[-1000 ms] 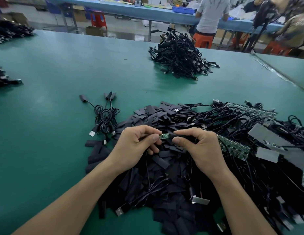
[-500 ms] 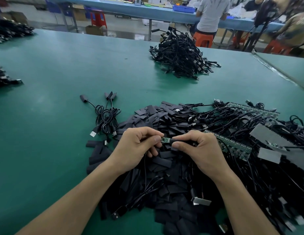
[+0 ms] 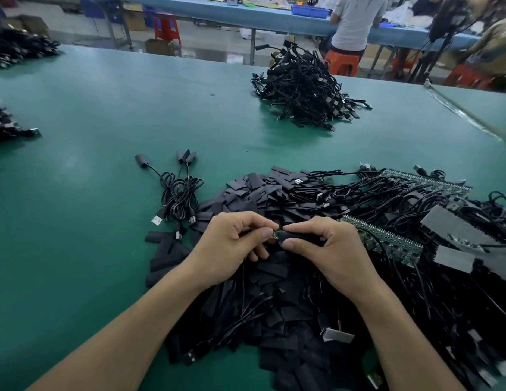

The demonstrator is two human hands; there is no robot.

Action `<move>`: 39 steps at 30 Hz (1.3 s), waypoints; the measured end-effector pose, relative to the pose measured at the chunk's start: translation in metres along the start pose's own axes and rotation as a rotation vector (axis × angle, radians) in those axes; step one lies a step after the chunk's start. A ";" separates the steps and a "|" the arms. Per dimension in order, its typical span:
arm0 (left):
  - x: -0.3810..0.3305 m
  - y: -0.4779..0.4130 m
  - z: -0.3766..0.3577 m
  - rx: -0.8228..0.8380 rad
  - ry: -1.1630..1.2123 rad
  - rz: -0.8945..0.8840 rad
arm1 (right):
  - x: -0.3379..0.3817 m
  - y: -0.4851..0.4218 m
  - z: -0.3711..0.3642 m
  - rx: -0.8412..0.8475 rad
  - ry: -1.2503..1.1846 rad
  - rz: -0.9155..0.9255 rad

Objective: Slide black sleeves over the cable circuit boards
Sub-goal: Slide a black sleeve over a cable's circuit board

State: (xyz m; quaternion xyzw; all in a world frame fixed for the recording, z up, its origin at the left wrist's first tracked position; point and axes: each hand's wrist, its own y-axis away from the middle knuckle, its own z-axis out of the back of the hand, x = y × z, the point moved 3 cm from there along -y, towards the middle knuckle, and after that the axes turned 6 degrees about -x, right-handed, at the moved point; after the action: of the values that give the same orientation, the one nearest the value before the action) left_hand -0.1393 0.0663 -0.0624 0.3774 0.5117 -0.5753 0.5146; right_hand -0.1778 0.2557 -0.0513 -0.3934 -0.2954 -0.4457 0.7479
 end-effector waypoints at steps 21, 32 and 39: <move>-0.001 0.000 0.002 -0.072 0.056 0.056 | 0.005 0.002 0.000 -0.076 0.017 0.107; -0.001 0.000 0.004 -0.104 0.049 0.077 | 0.010 0.002 0.004 -0.134 0.038 0.142; 0.001 0.001 0.003 -0.084 0.059 0.074 | 0.007 0.002 0.003 -0.133 0.012 0.128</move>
State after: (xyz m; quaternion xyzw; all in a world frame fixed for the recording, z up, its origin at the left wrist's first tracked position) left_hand -0.1381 0.0632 -0.0629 0.3908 0.5362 -0.5225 0.5355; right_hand -0.1737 0.2554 -0.0446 -0.4576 -0.2347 -0.4183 0.7487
